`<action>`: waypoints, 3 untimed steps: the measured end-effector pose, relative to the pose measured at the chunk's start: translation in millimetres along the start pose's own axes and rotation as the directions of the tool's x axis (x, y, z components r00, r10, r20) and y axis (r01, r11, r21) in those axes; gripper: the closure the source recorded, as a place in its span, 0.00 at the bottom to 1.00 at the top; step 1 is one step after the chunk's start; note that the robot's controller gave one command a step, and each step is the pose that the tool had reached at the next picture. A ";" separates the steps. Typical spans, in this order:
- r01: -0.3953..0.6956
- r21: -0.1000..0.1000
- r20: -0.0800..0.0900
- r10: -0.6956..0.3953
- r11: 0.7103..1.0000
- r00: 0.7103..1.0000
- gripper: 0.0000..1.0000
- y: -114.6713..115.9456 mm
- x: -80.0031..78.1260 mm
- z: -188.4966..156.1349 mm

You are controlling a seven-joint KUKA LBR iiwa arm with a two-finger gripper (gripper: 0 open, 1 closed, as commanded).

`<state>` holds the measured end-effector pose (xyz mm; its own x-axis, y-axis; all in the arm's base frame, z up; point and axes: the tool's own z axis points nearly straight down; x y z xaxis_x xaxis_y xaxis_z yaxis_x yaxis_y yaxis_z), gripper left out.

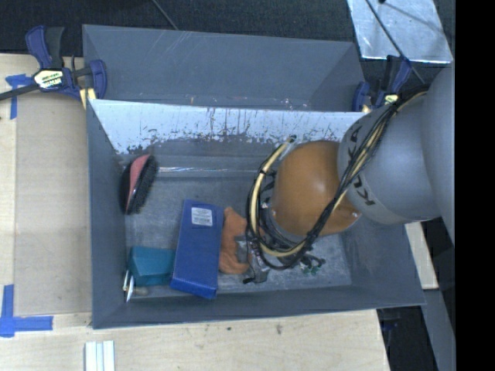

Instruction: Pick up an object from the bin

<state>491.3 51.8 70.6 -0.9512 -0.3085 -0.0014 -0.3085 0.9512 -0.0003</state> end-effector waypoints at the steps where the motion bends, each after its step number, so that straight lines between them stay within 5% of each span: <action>1: 0.000 0.000 0.000 0.000 1.000 1.000 1.00 0.0 0.0 0.0; 3: -0.001 0.000 0.000 0.001 1.000 1.000 1.00 0.0 0.0 0.0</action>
Offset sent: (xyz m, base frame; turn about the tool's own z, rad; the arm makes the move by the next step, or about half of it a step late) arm 0.0000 0.0000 0.0000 0.0000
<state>491.3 51.8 70.6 -0.9514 -0.3079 -0.0015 -0.3079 0.9514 0.0000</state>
